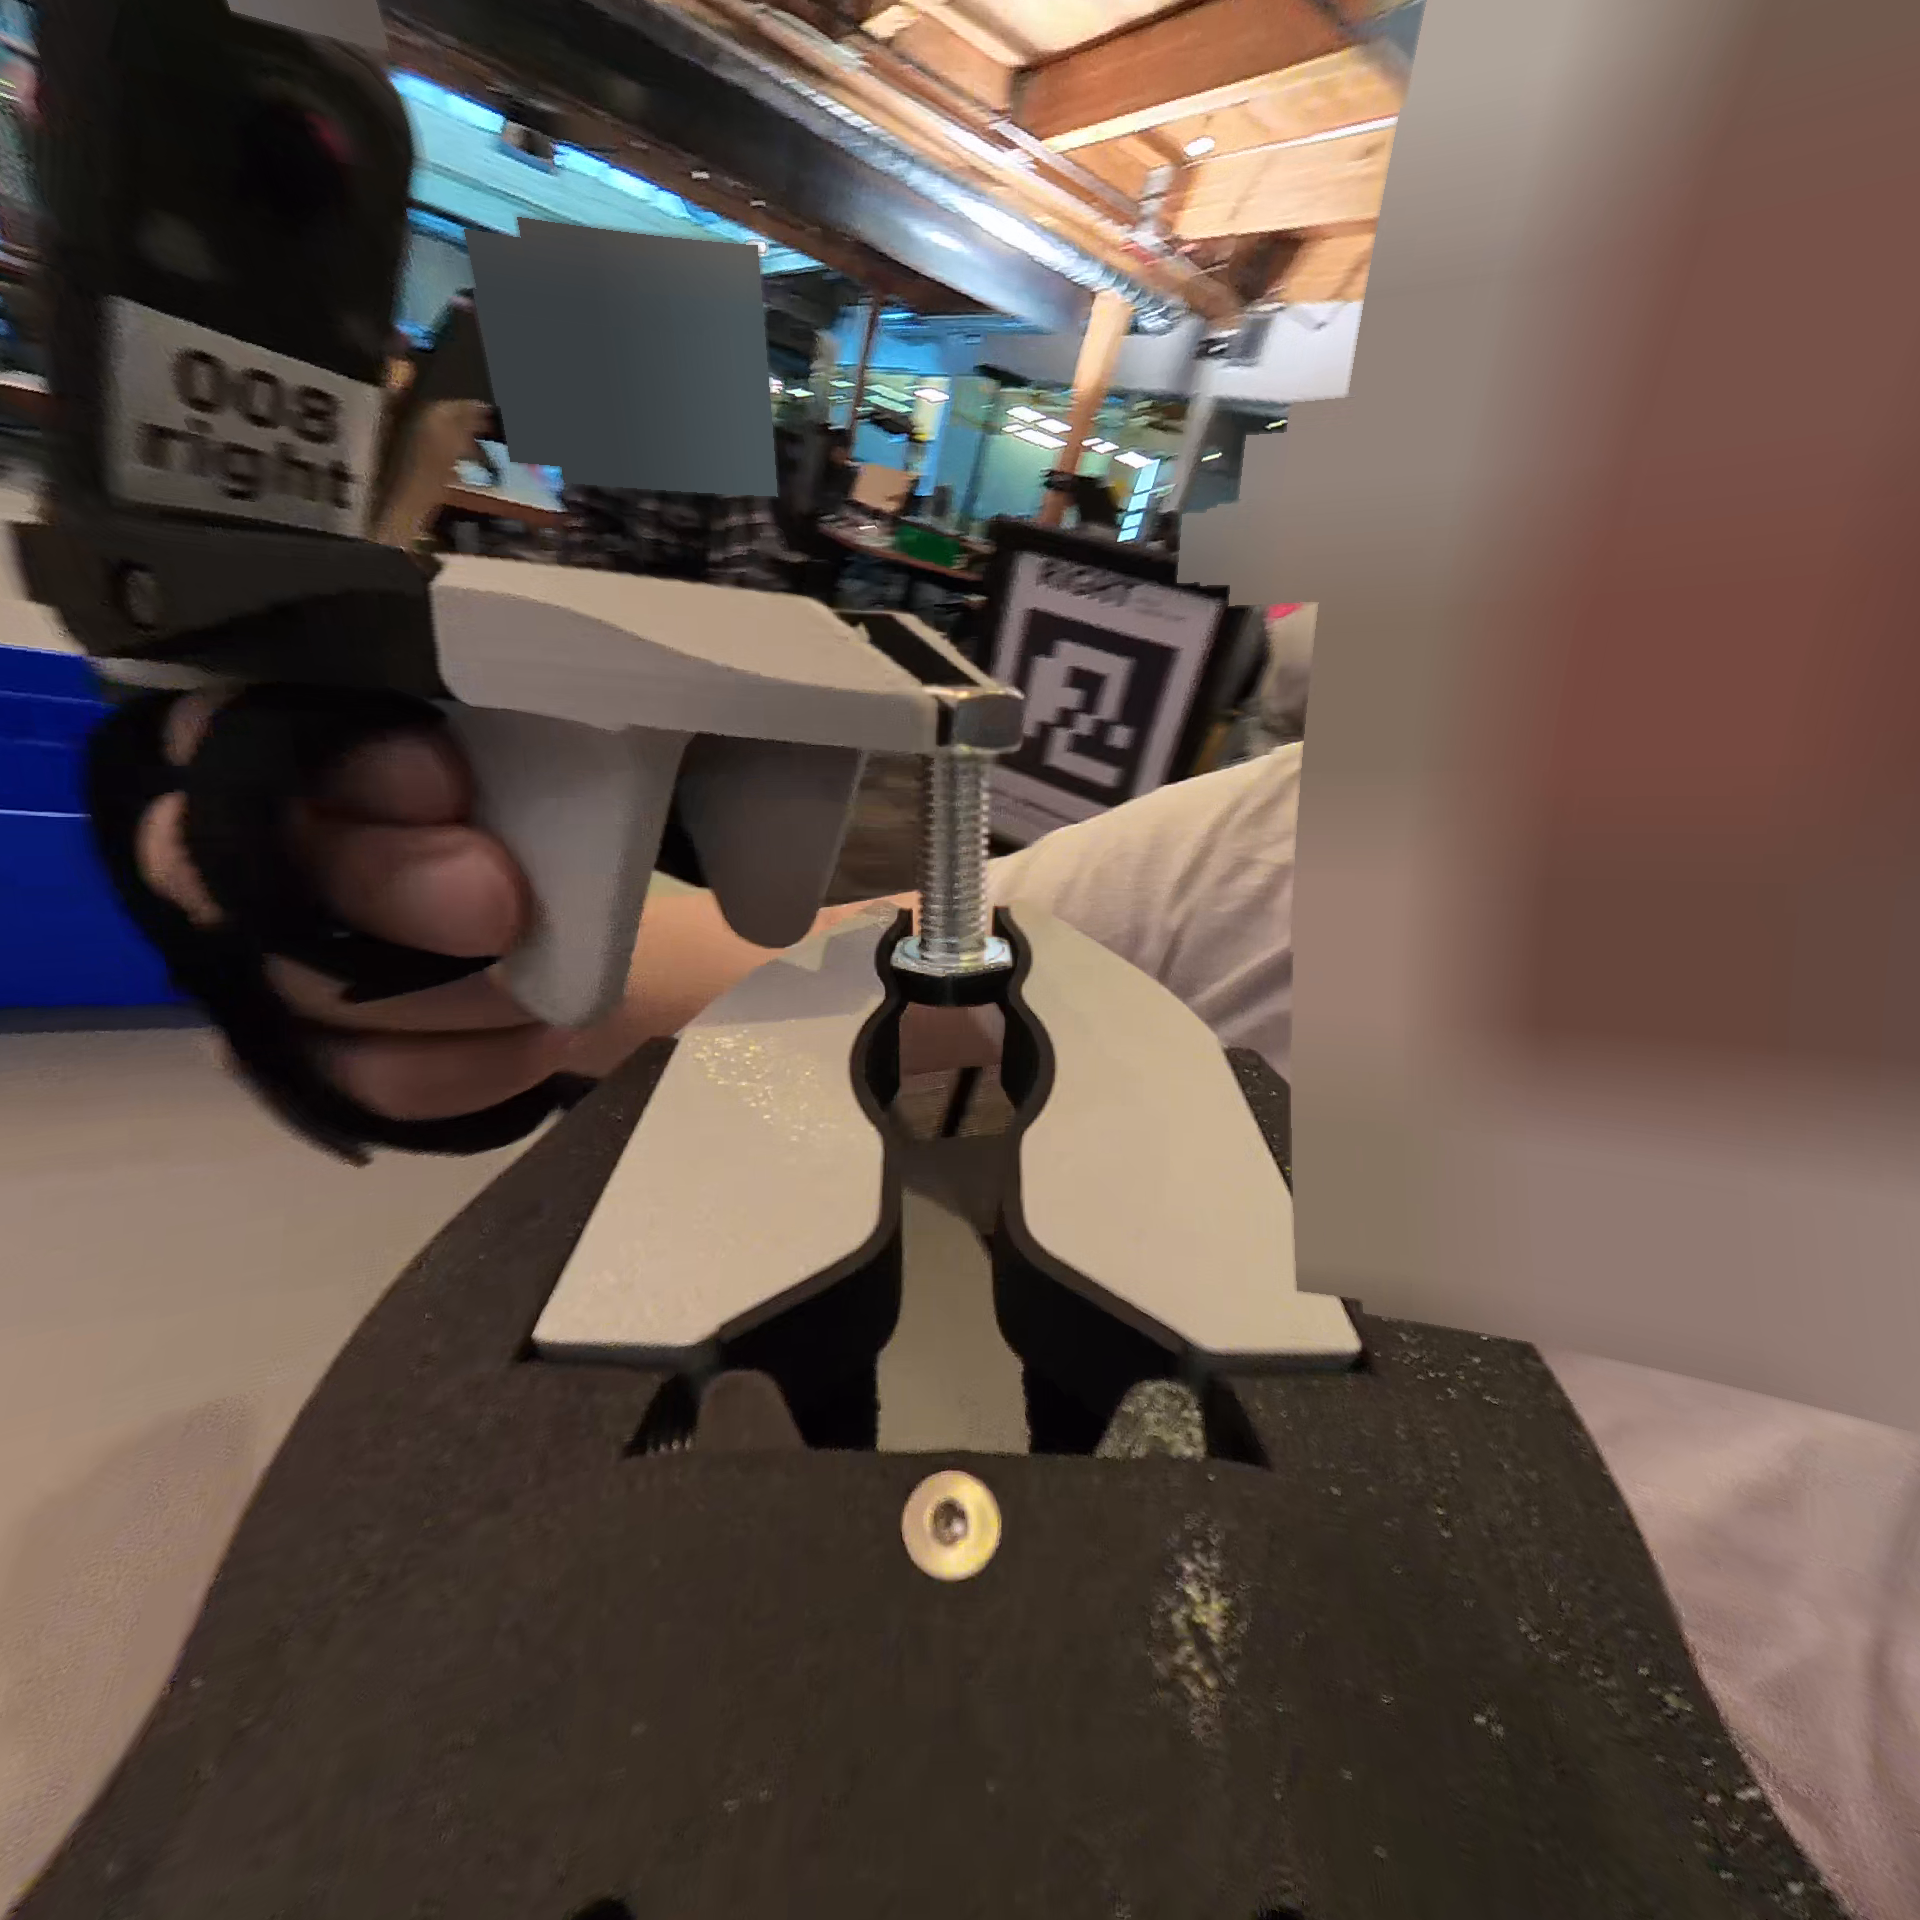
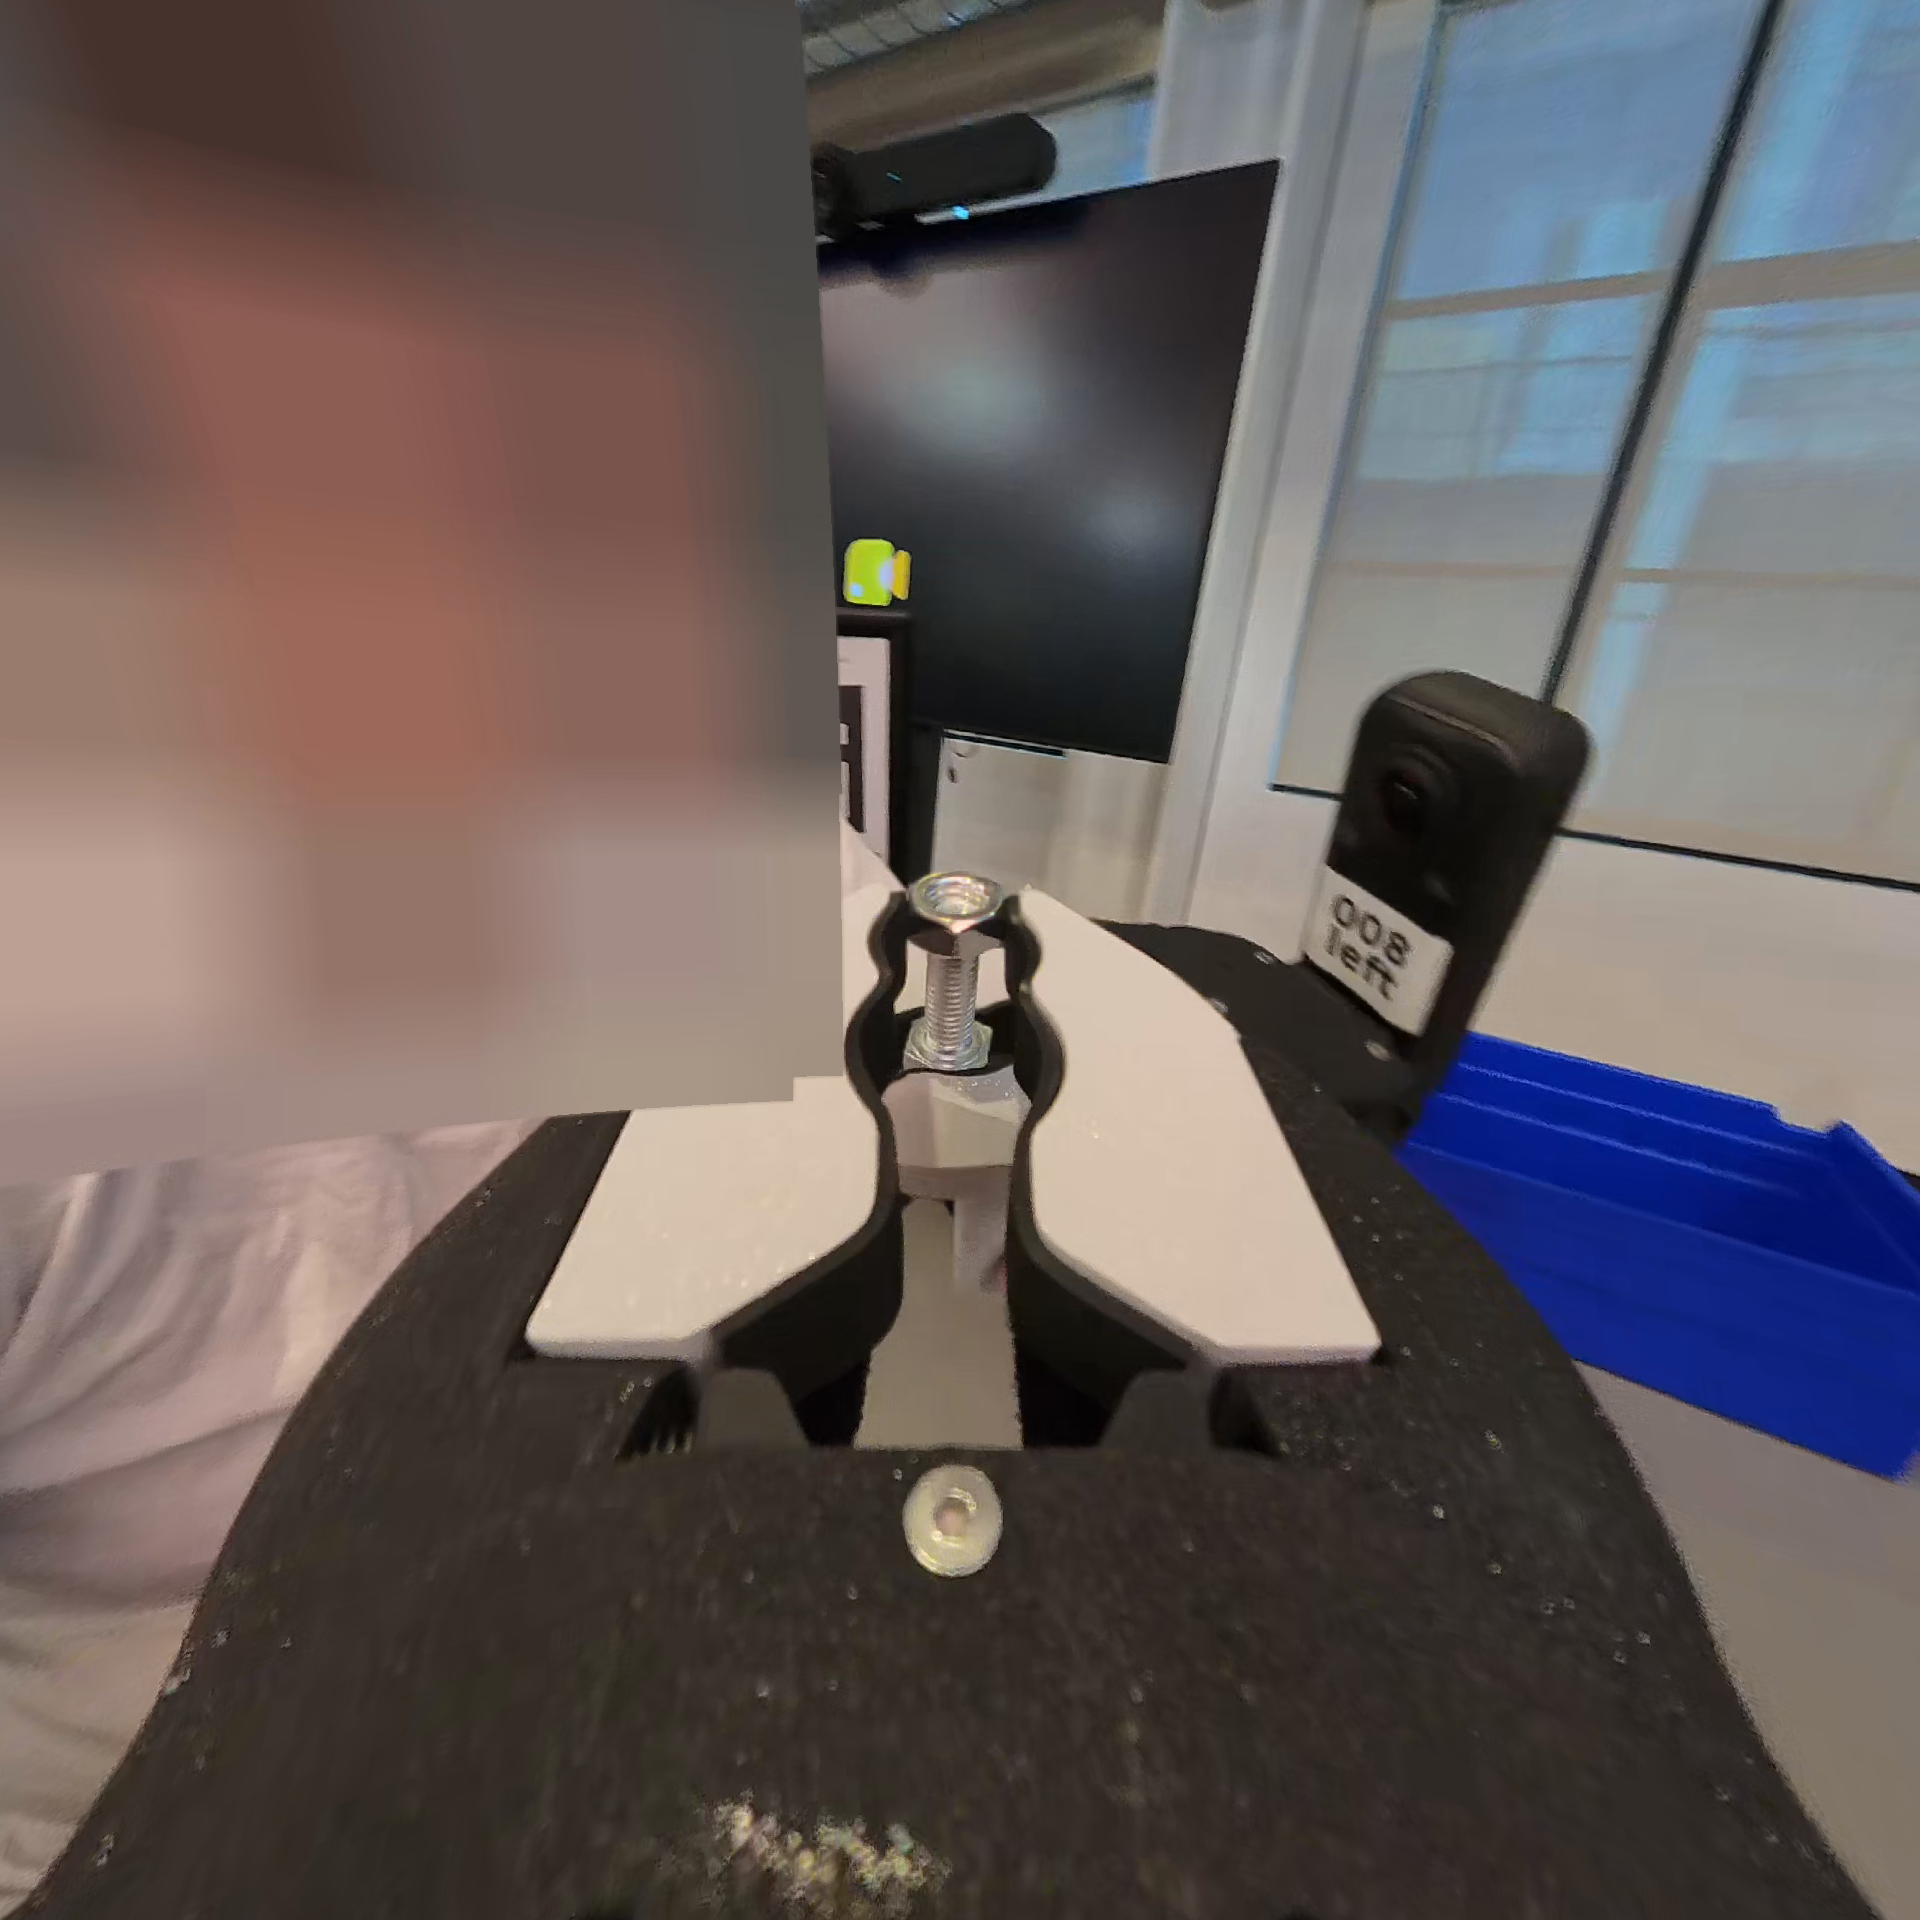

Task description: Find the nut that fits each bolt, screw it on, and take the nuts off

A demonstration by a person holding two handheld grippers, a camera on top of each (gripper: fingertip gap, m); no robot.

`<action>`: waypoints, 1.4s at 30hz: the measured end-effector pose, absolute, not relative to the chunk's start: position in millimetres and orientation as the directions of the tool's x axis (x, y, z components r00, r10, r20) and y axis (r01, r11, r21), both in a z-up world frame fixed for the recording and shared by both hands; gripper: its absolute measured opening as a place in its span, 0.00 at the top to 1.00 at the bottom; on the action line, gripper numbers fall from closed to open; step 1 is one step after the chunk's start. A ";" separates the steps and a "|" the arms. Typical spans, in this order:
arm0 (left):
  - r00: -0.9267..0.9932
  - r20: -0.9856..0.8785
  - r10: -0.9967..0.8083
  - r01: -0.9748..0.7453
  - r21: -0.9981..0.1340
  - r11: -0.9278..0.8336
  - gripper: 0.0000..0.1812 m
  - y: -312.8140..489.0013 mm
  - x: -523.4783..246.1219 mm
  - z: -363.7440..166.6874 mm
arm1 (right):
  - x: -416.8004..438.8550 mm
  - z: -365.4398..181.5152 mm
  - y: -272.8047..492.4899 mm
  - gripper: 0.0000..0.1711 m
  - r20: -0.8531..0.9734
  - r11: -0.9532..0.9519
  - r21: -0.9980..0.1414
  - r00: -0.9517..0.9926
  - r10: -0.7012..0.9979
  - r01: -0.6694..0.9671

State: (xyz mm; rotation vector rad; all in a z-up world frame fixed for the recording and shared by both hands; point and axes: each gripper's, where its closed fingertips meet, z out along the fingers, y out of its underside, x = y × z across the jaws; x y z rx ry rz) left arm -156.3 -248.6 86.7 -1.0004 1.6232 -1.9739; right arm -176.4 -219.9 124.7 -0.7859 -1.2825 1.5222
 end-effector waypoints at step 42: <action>0.029 -0.012 -1.000 -0.008 -1.000 0.012 0.92 -140.8 -146.4 86.8 | -181.4 129.4 -136.4 0.90 -0.051 0.020 -0.983 0.379 0.924 -0.180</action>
